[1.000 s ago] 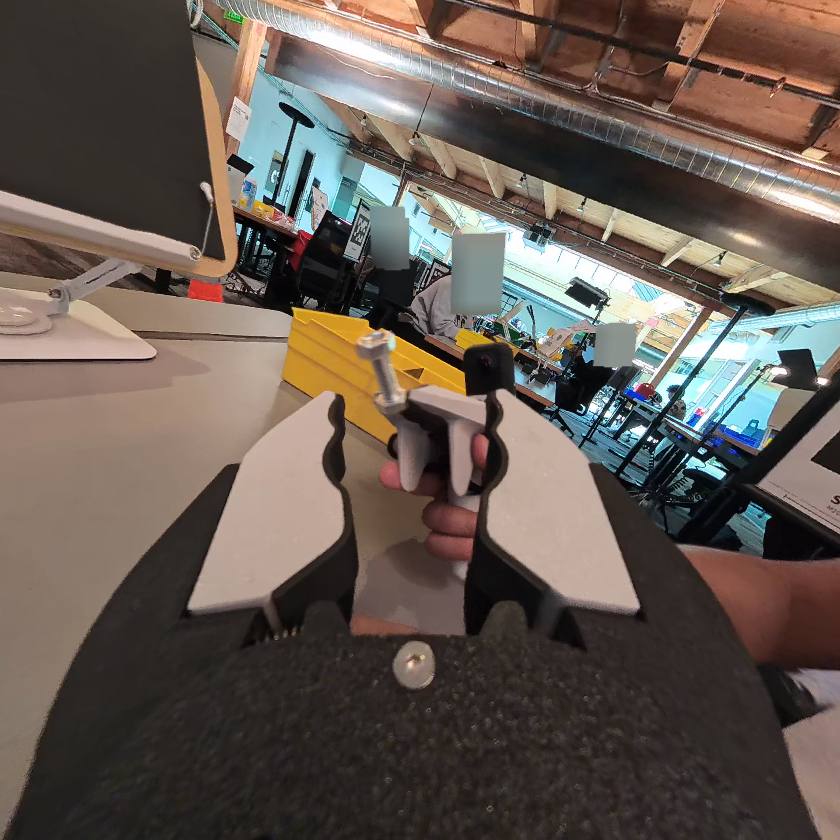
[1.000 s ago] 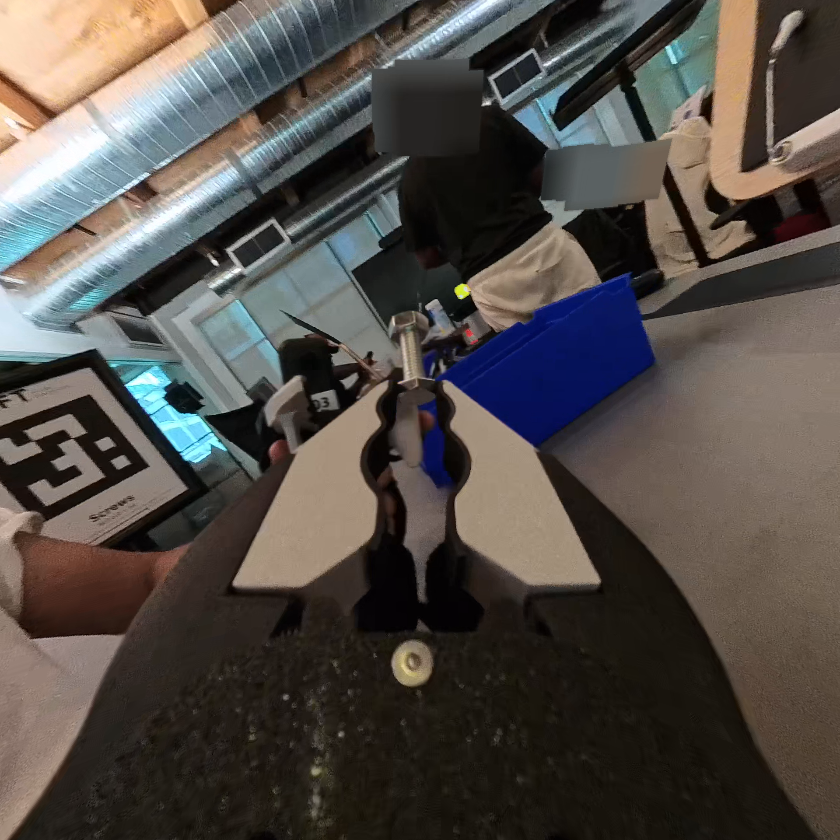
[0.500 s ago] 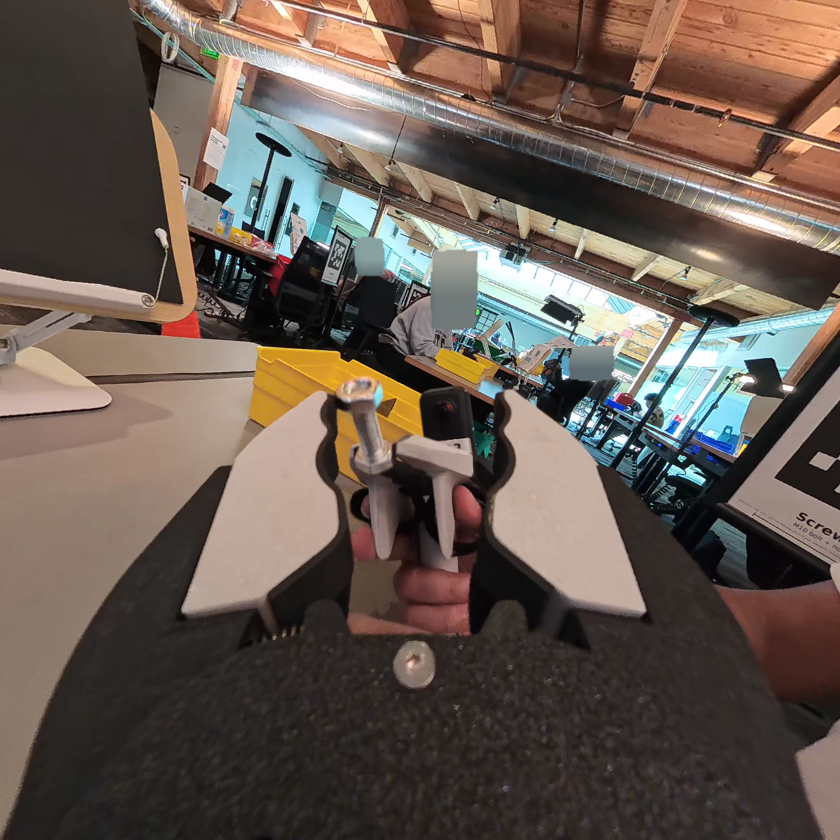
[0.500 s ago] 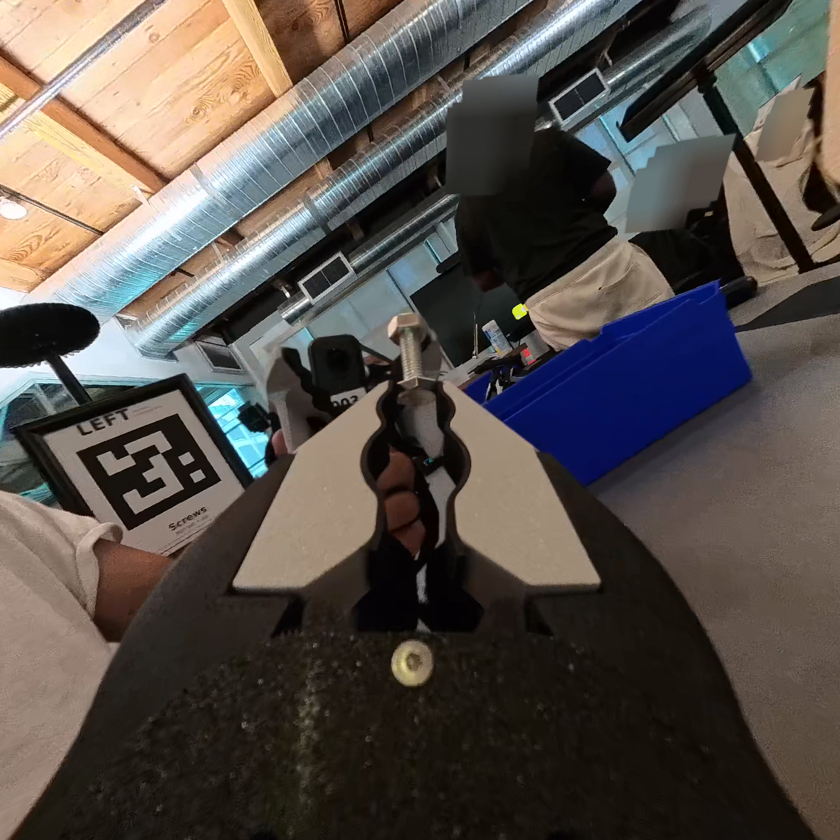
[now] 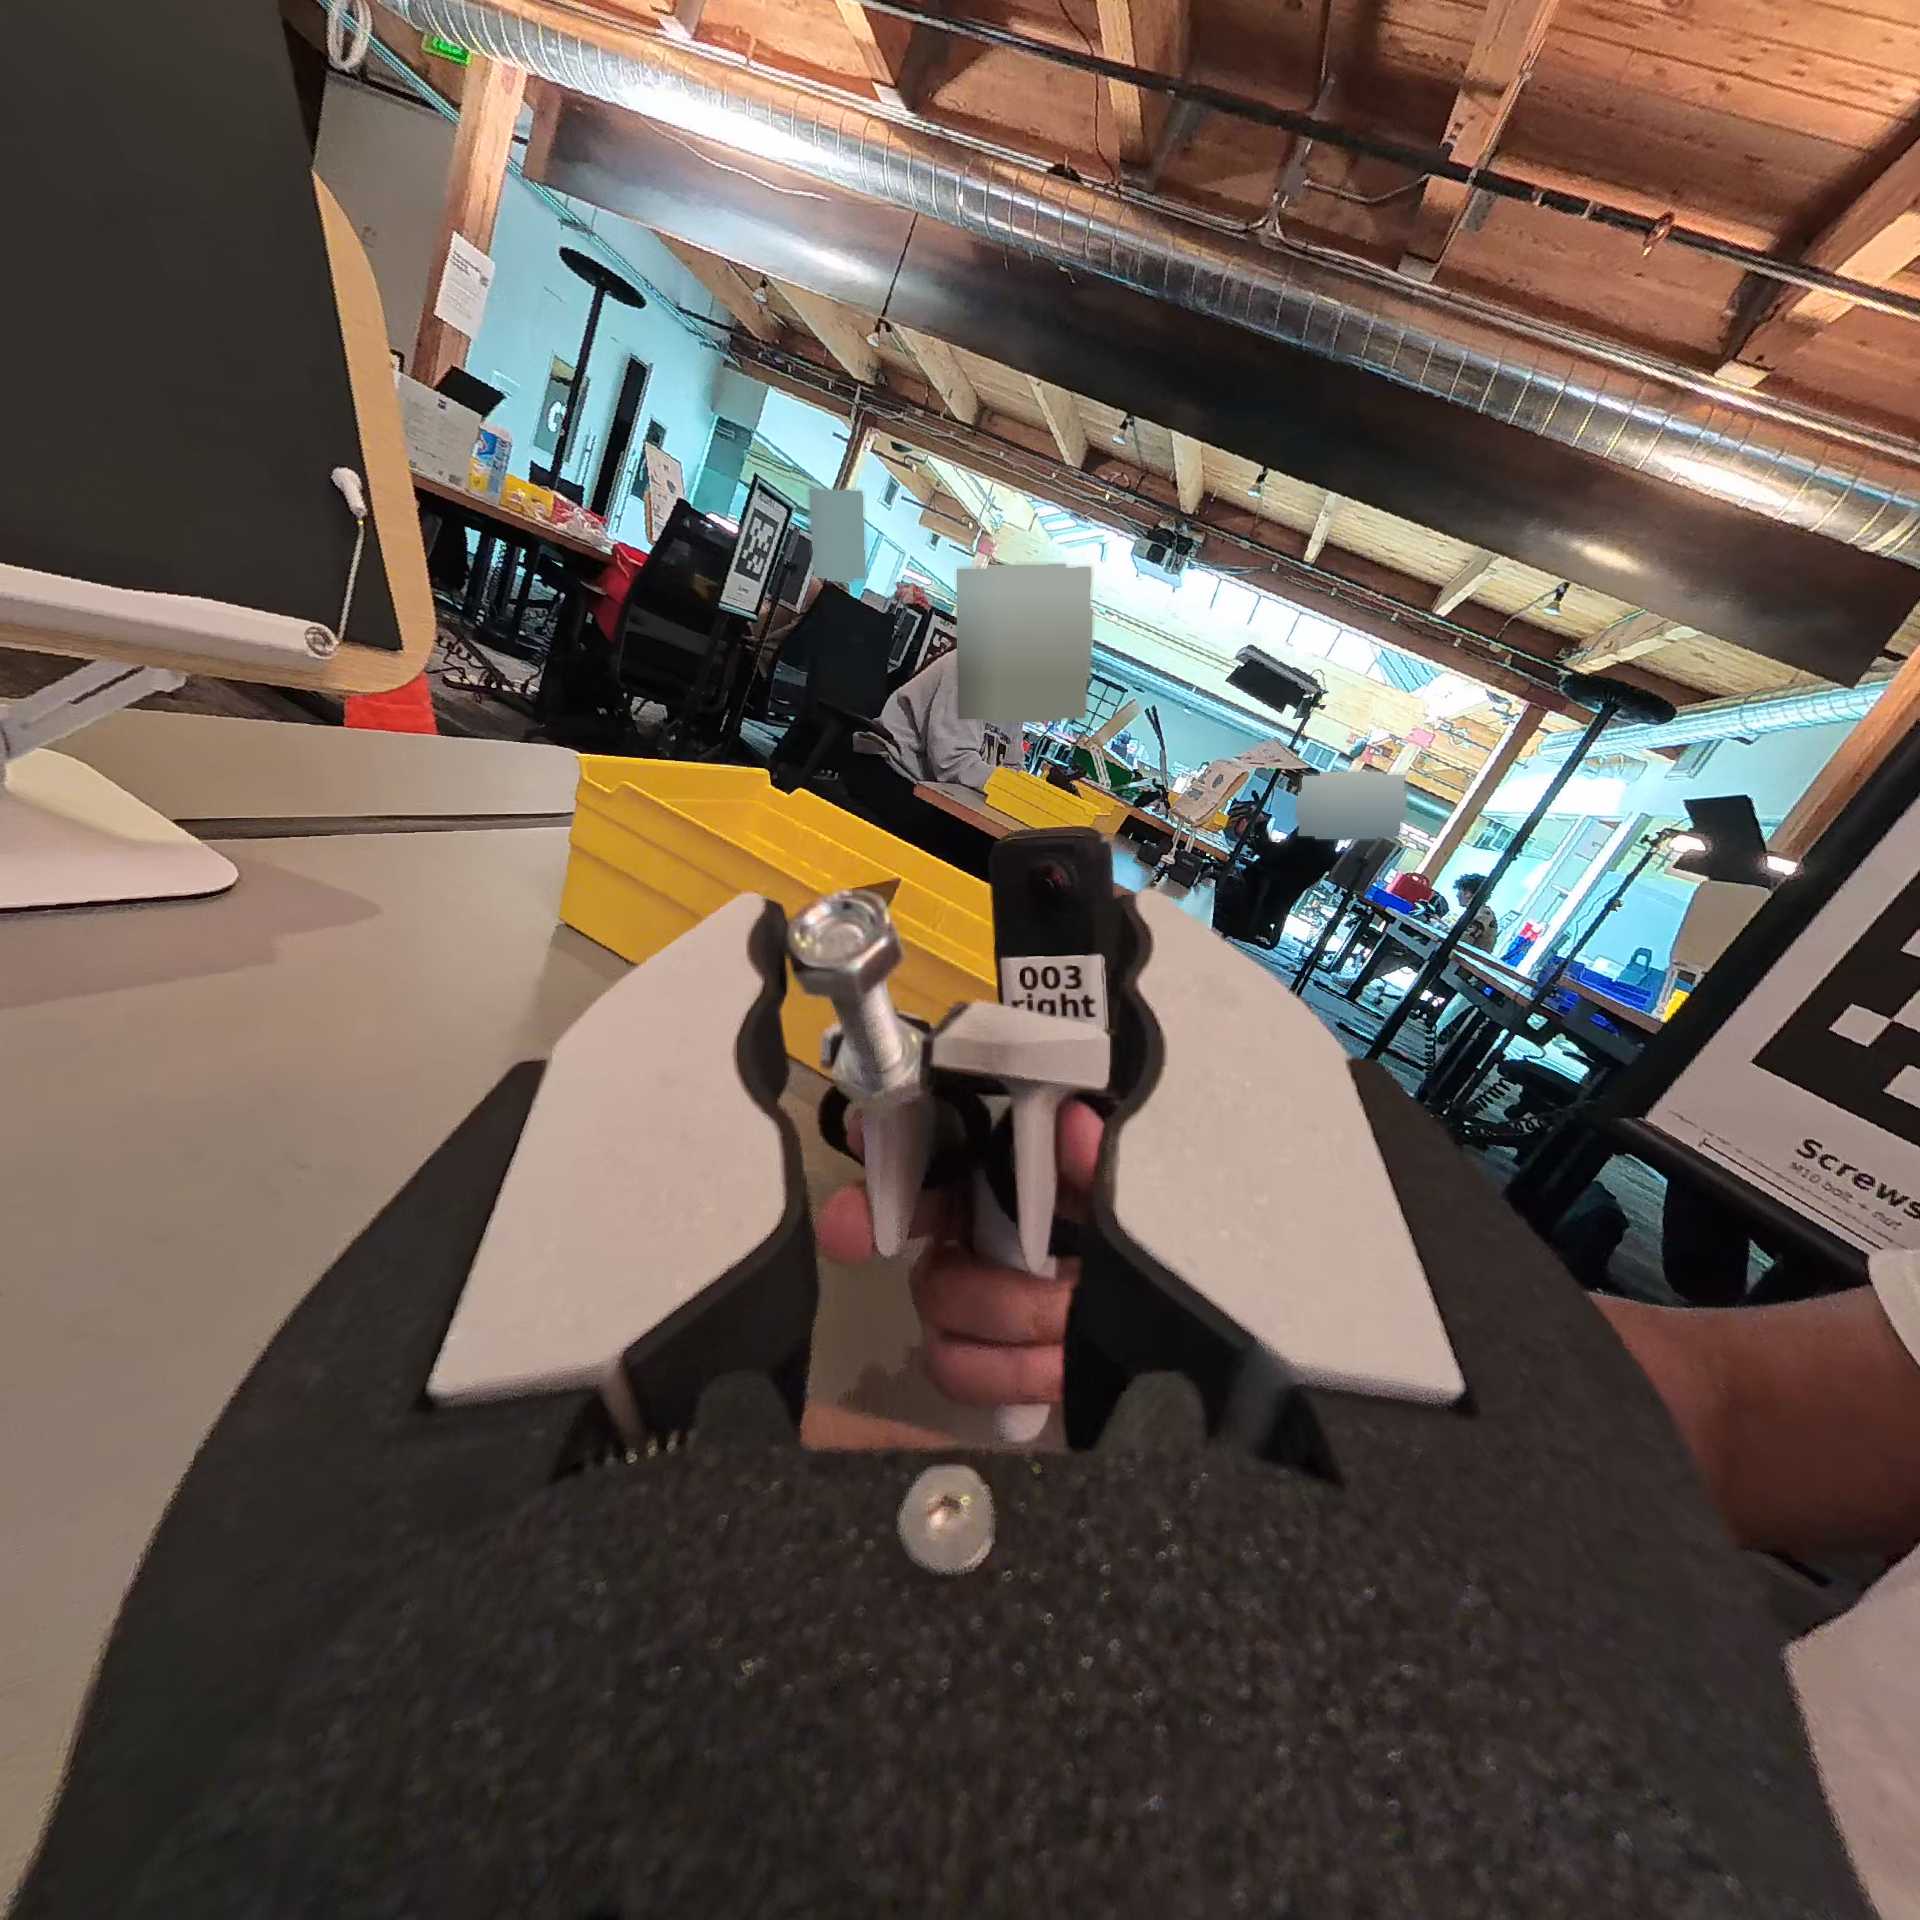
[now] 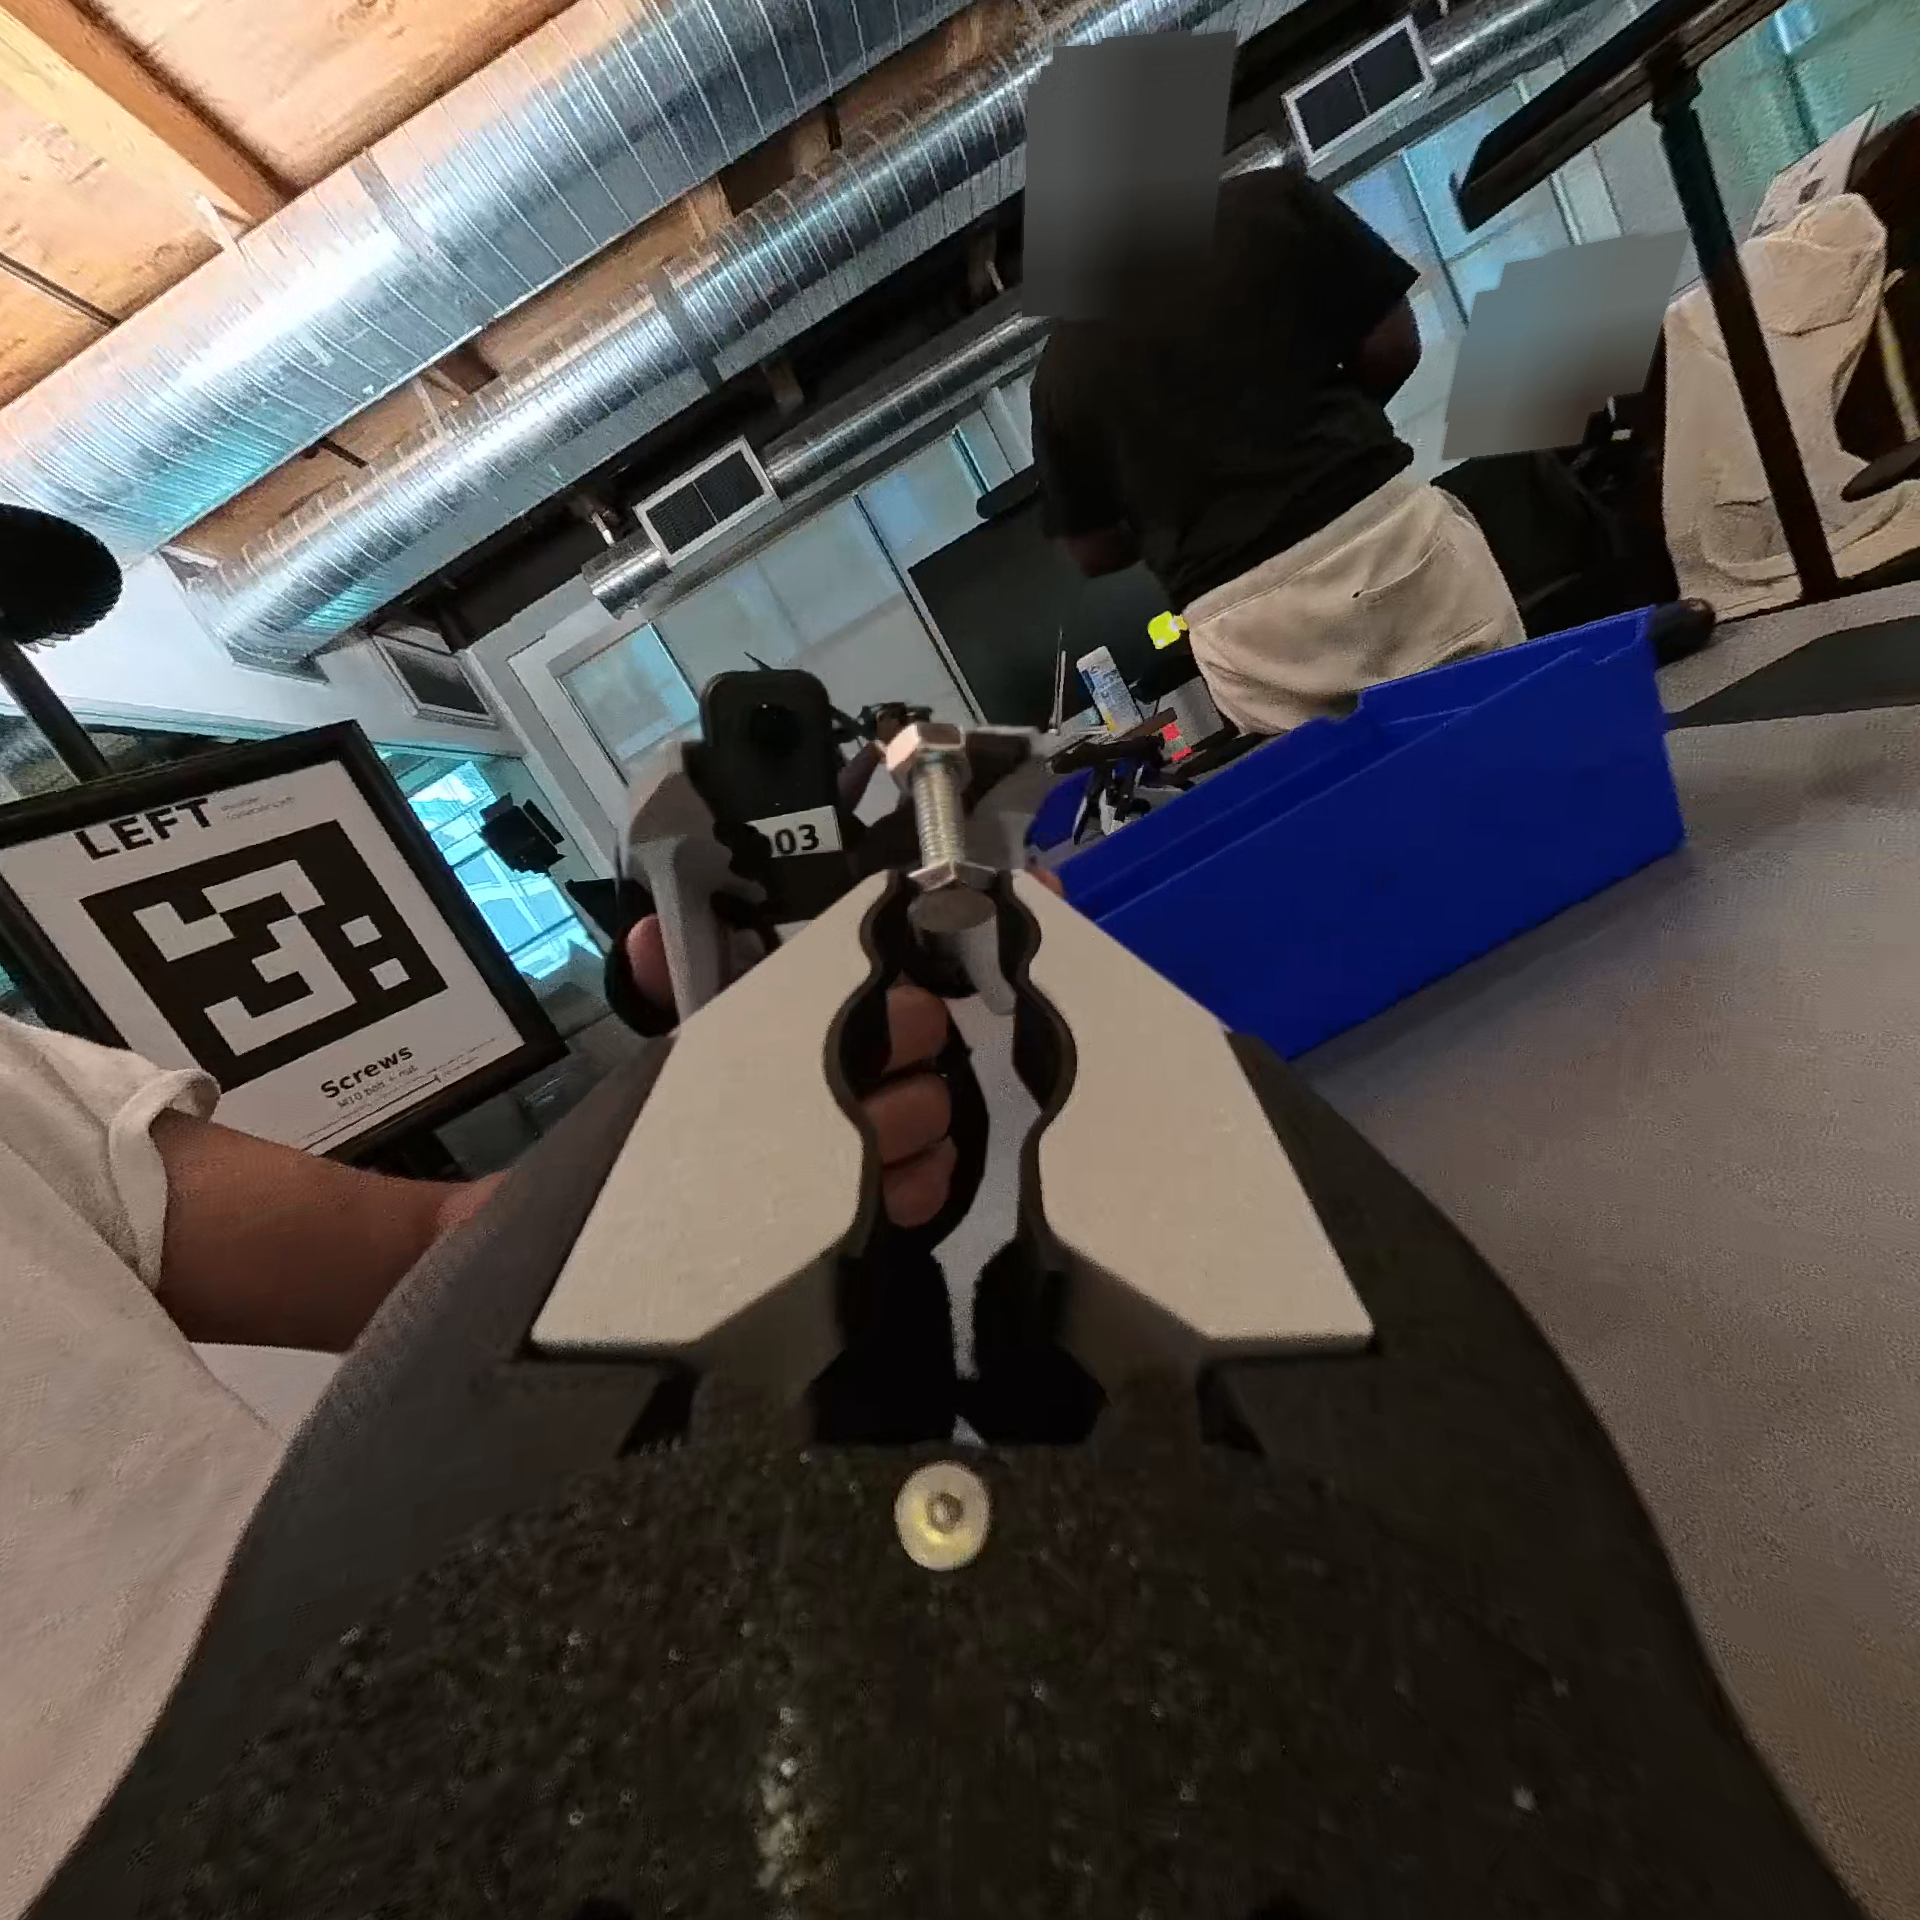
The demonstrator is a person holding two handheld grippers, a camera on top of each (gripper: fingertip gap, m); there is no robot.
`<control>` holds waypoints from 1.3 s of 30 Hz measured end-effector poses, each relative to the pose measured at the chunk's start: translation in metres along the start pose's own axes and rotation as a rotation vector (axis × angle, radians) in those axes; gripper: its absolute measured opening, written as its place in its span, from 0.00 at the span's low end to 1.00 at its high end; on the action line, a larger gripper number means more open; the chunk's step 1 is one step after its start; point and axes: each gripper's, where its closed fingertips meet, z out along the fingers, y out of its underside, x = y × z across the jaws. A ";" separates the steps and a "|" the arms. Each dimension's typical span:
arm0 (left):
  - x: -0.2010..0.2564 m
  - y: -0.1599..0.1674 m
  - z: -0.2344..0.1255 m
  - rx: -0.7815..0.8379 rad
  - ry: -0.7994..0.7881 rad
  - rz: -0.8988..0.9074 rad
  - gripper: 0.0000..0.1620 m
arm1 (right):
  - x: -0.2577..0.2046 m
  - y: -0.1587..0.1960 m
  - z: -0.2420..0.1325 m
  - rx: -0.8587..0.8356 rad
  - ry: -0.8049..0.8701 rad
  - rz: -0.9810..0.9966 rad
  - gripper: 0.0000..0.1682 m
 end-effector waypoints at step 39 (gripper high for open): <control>-0.004 0.002 -0.002 -0.020 -0.006 -0.005 0.37 | 0.005 -0.009 -0.005 0.059 -0.048 0.125 0.09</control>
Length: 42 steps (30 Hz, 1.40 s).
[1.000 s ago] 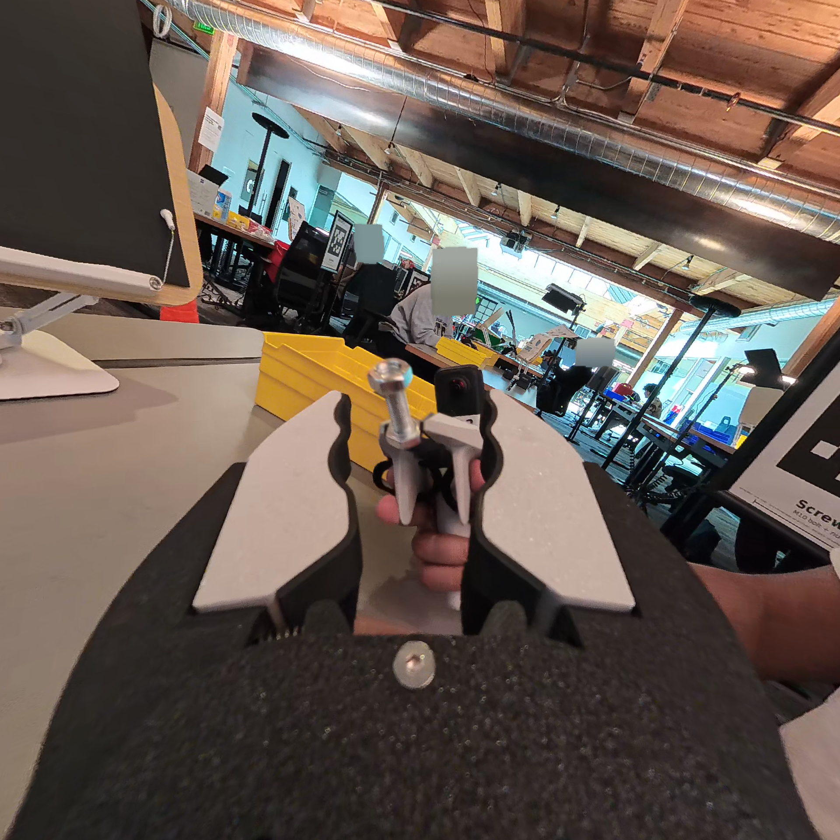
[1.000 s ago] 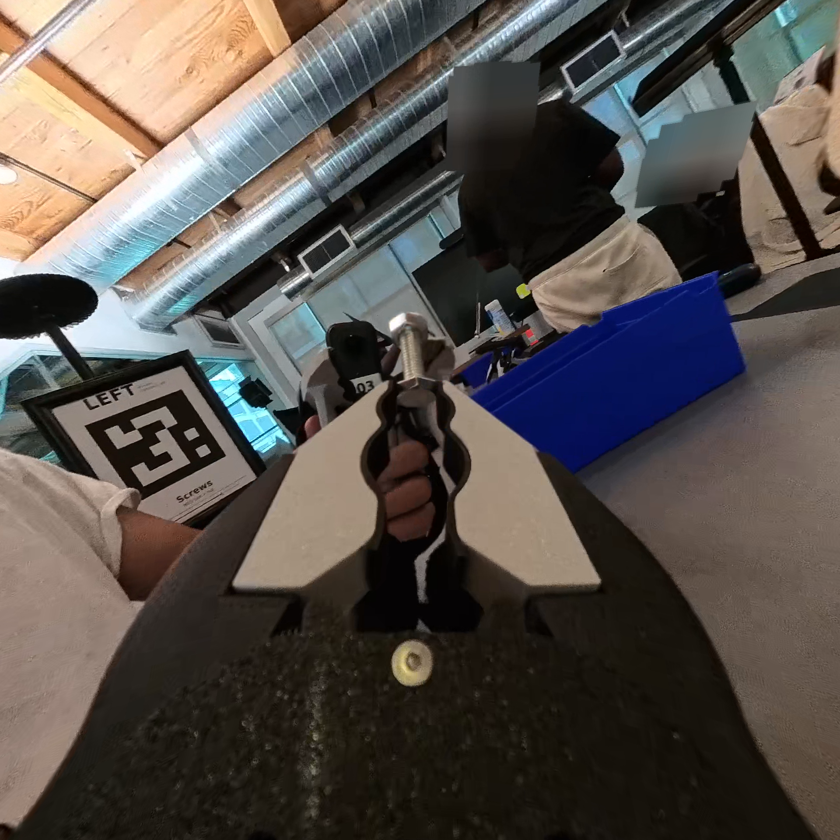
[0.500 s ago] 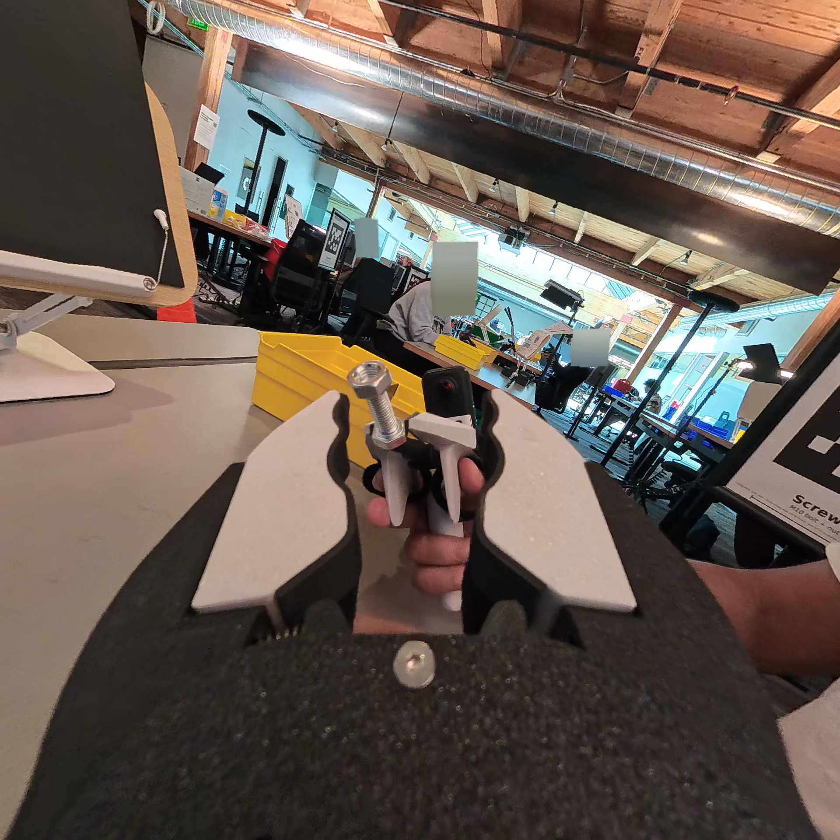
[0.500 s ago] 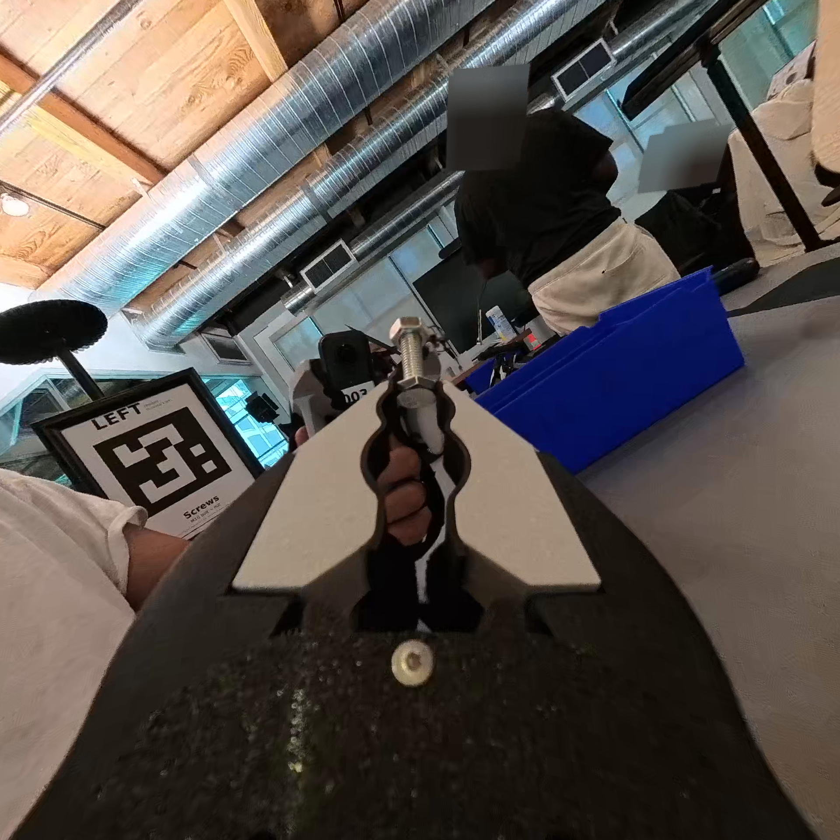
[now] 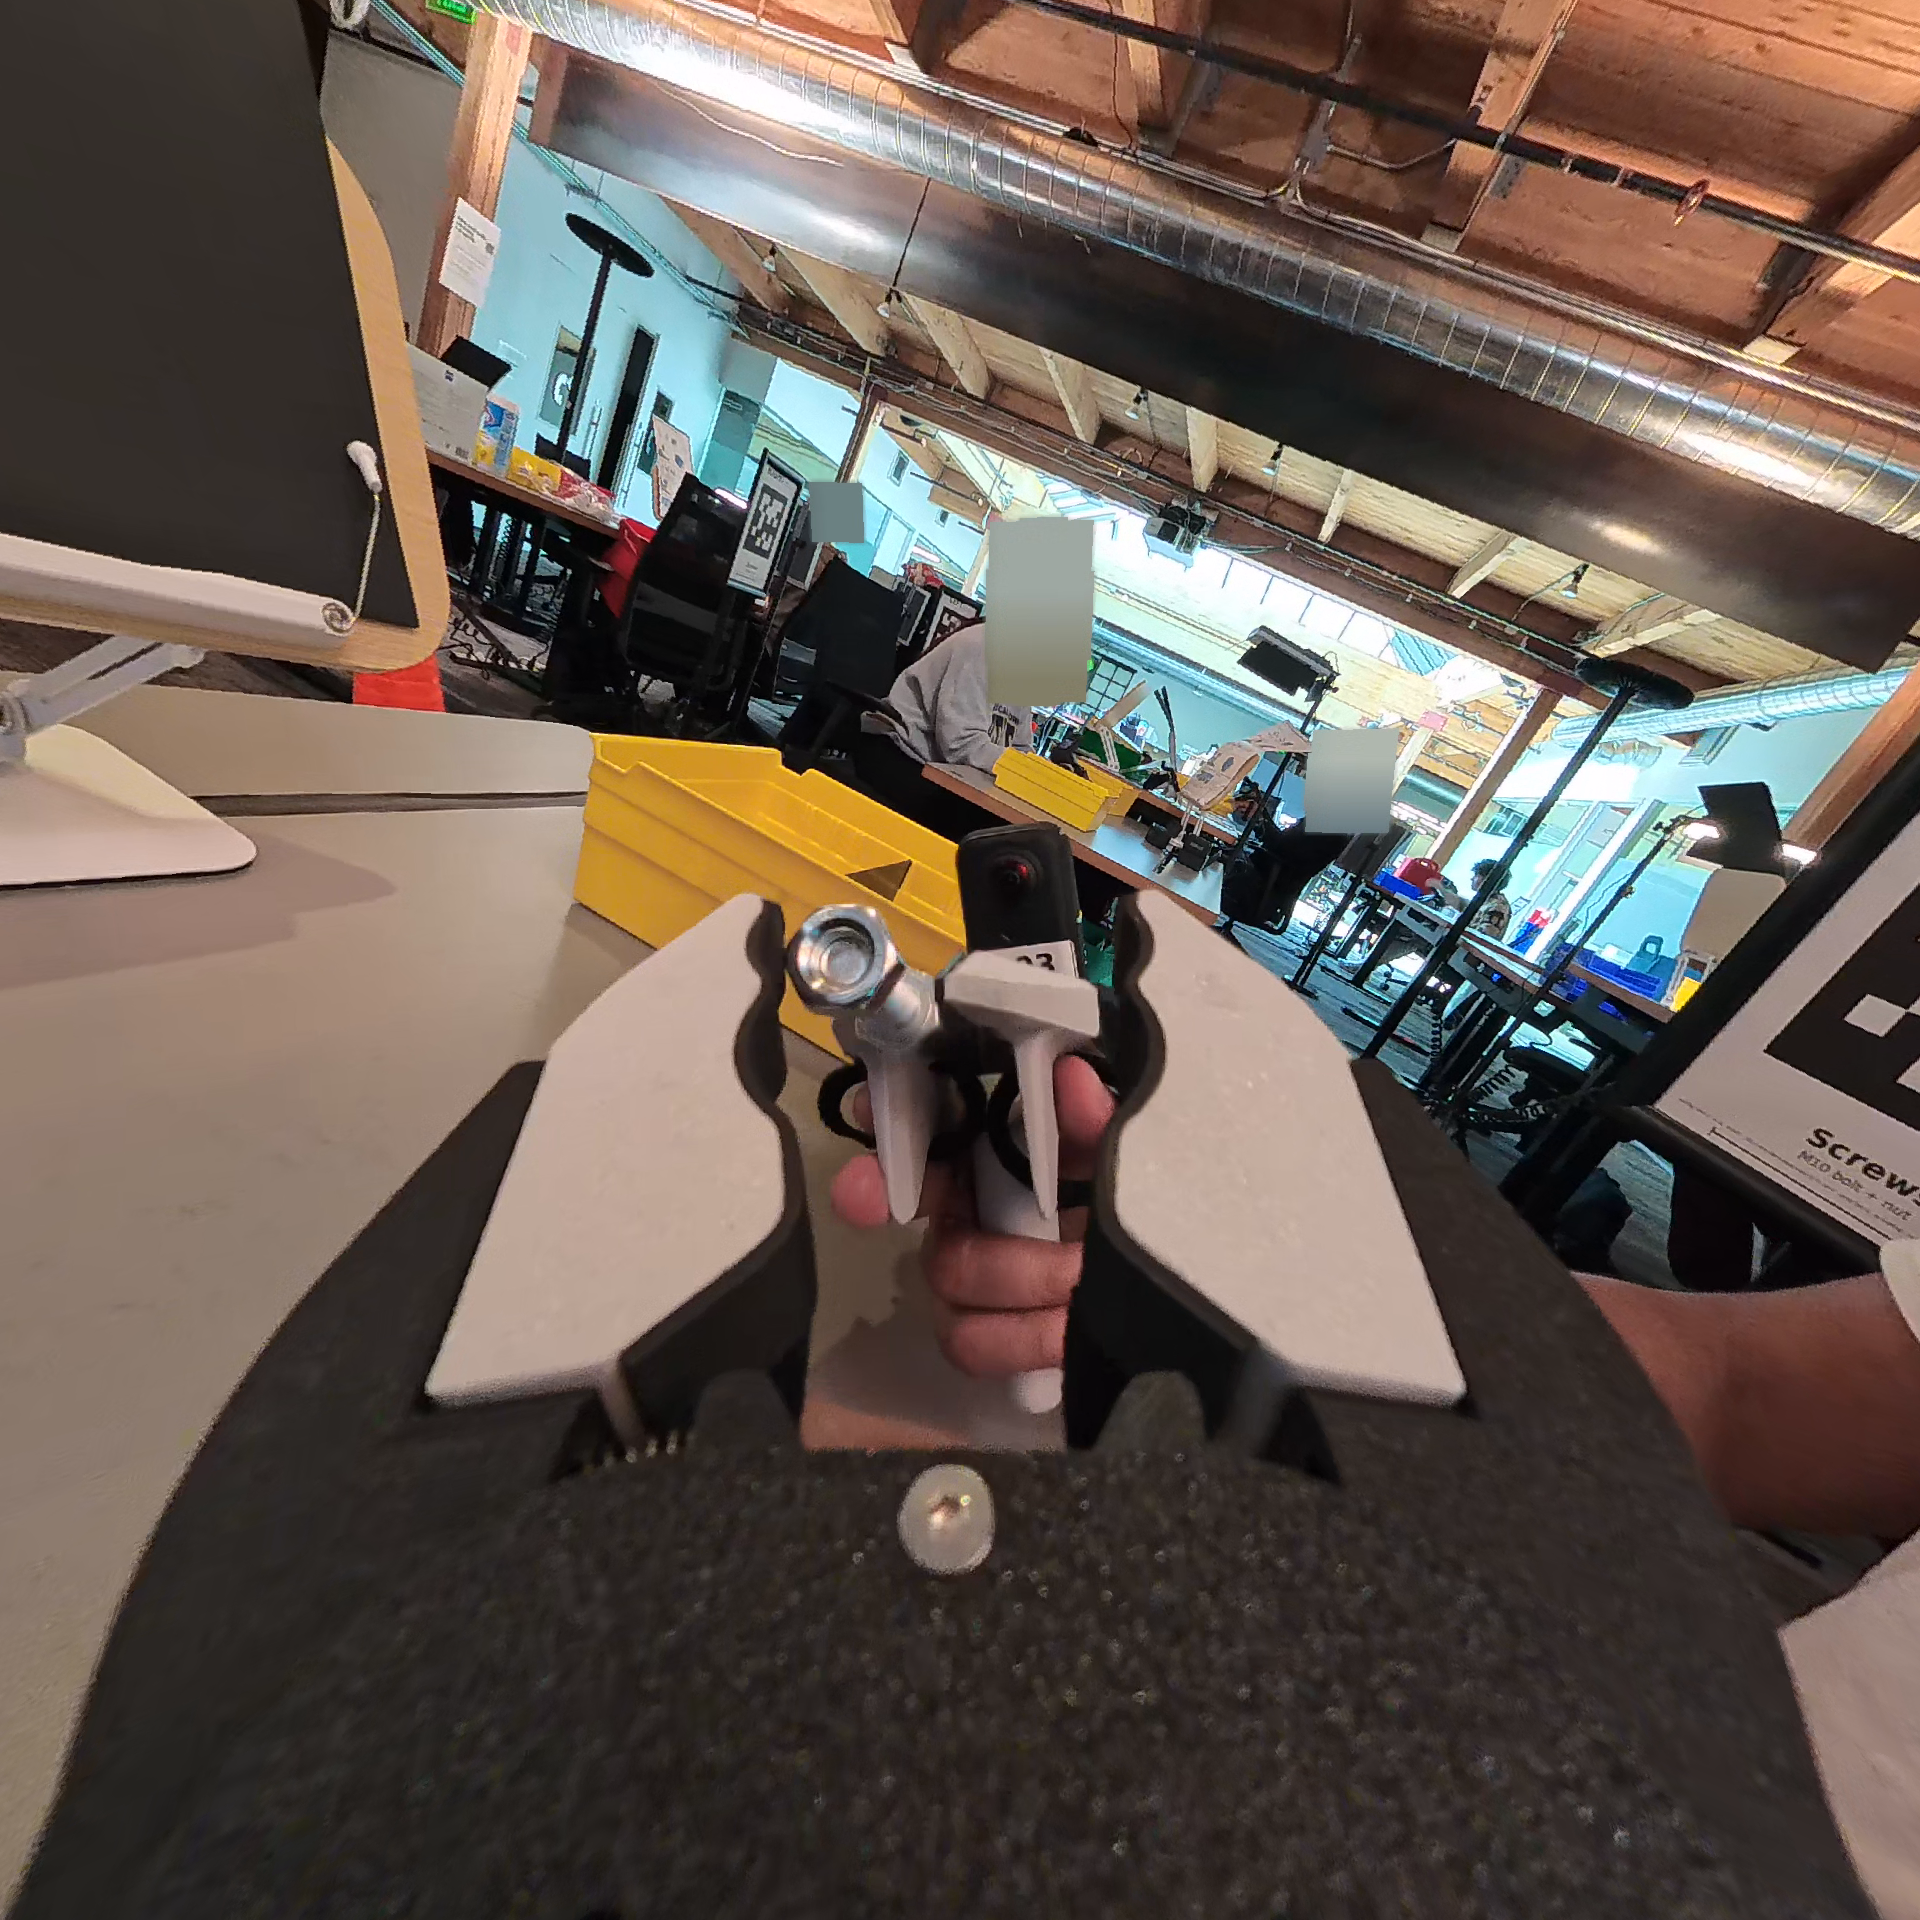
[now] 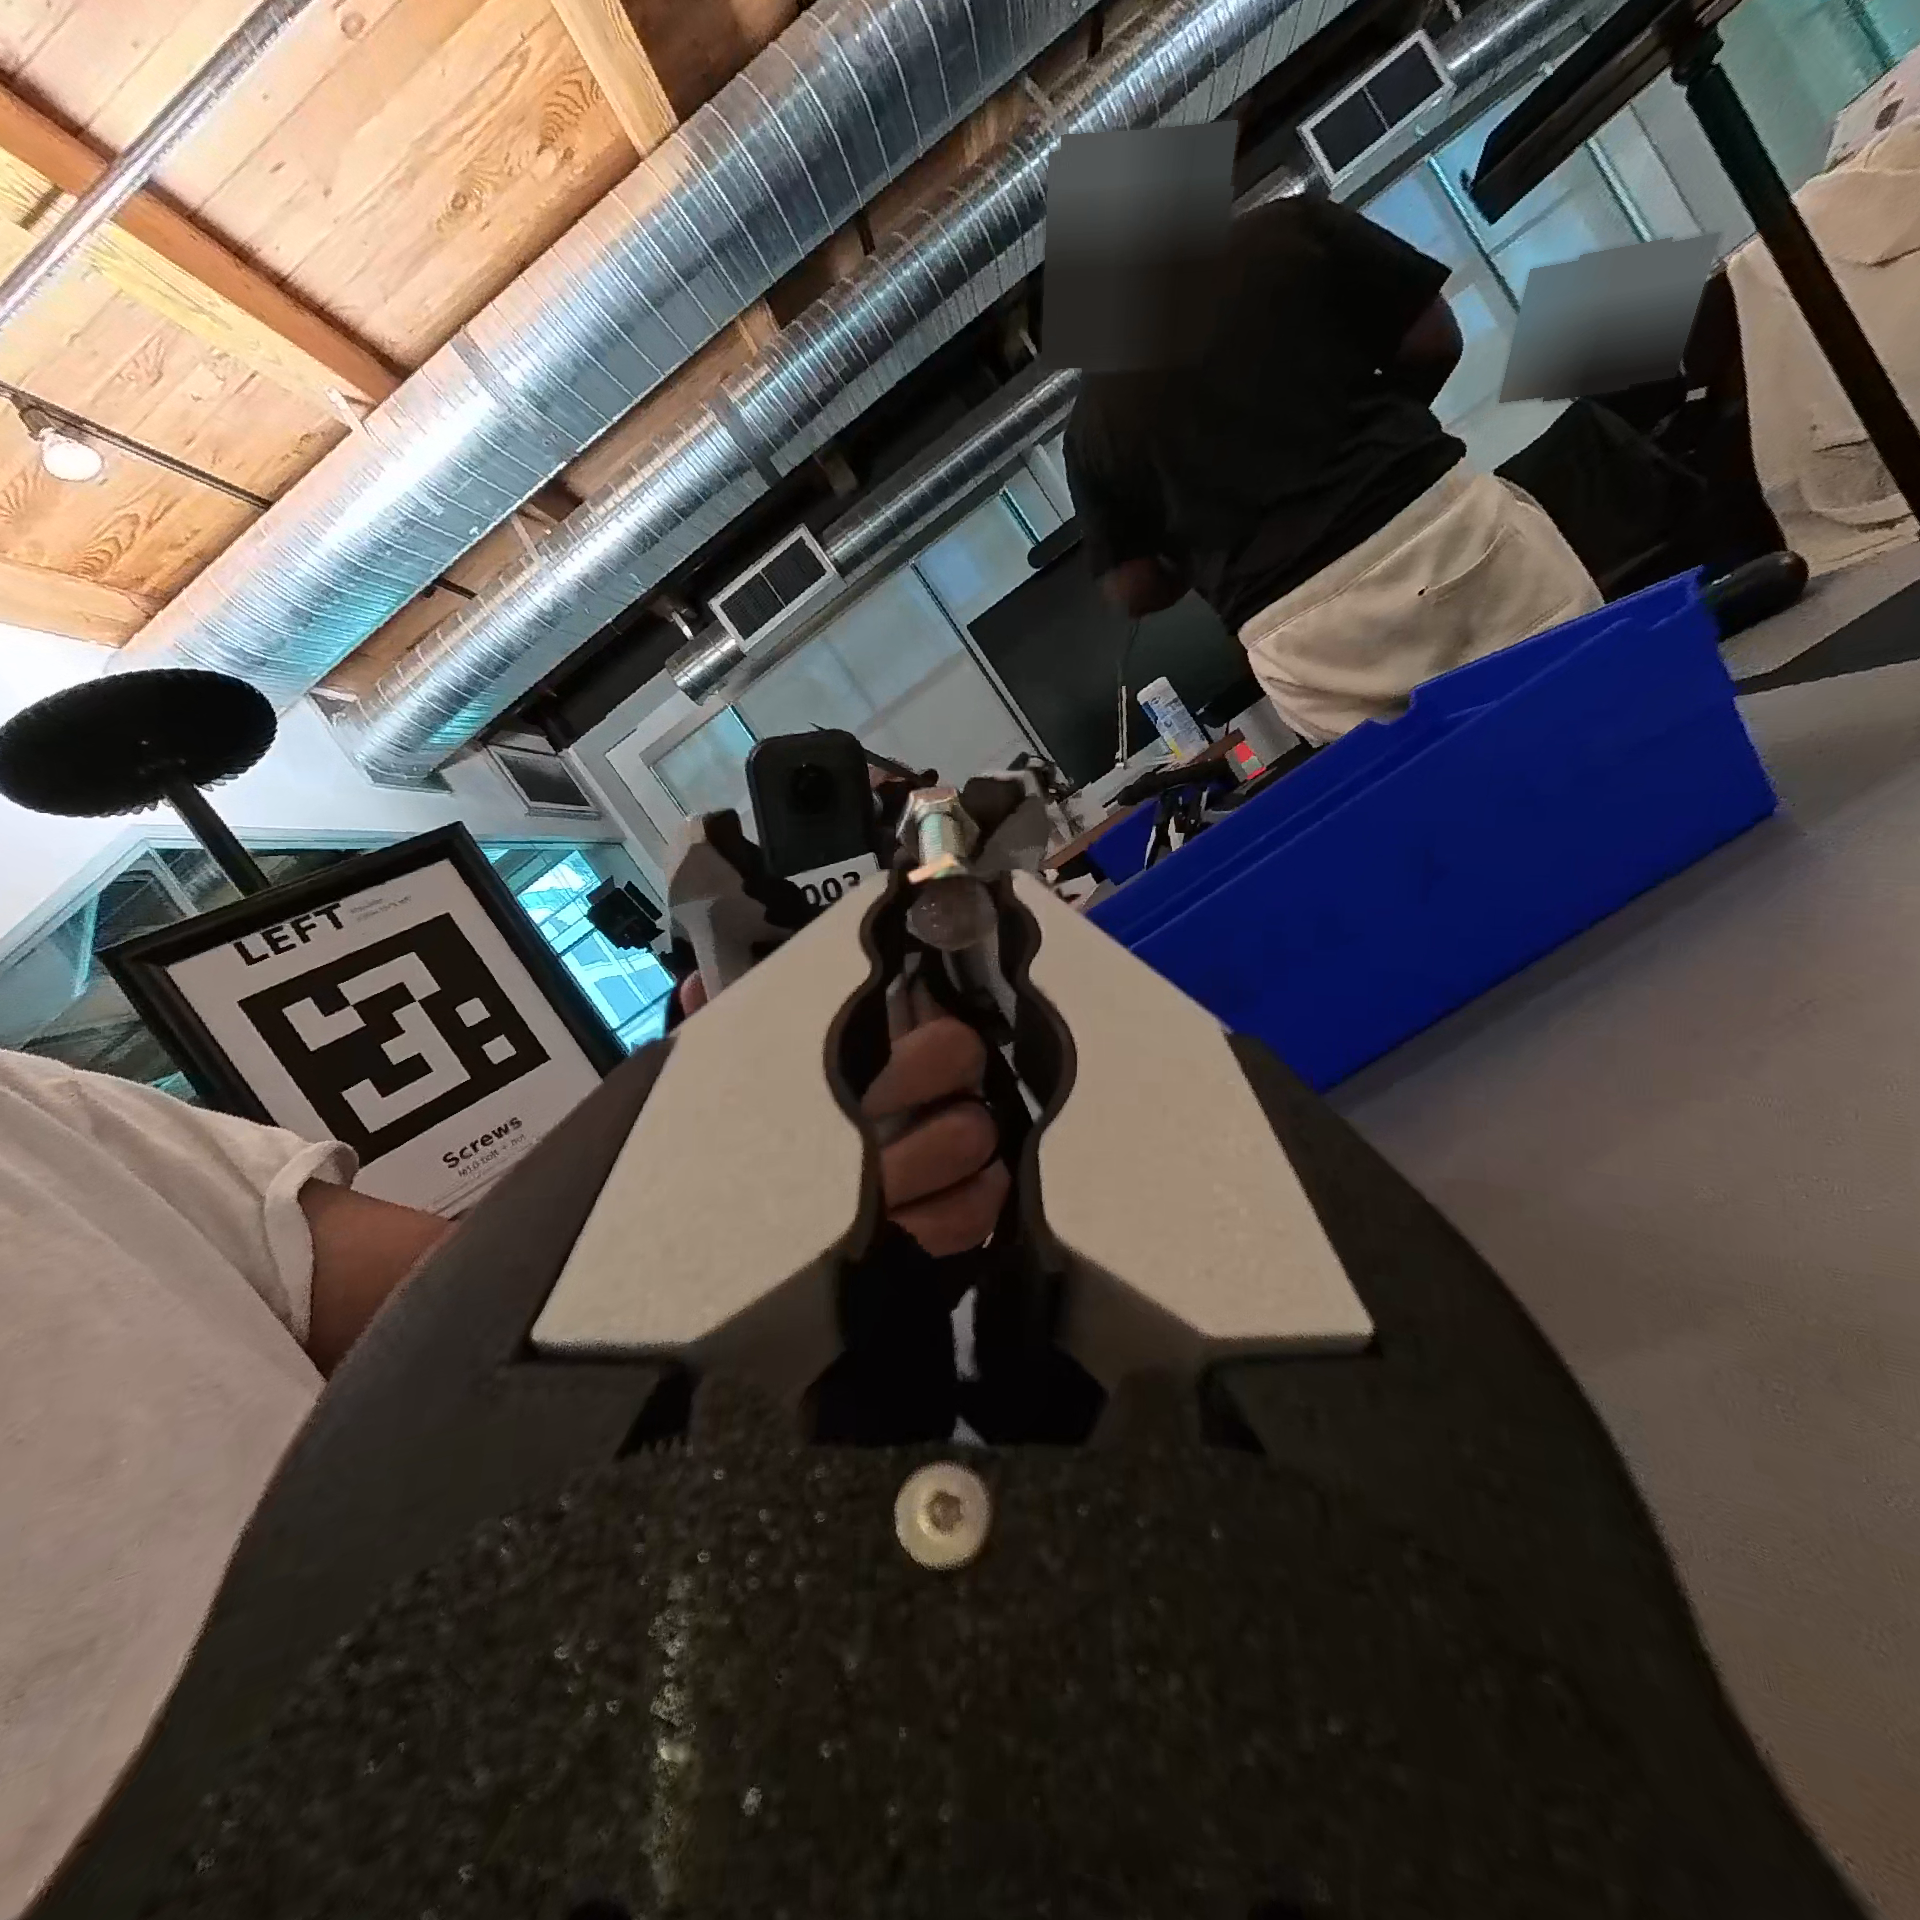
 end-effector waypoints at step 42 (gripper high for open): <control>0.001 0.039 -0.030 -0.305 0.221 -0.104 0.11 | -0.015 0.039 -0.012 -0.336 0.190 -0.690 0.10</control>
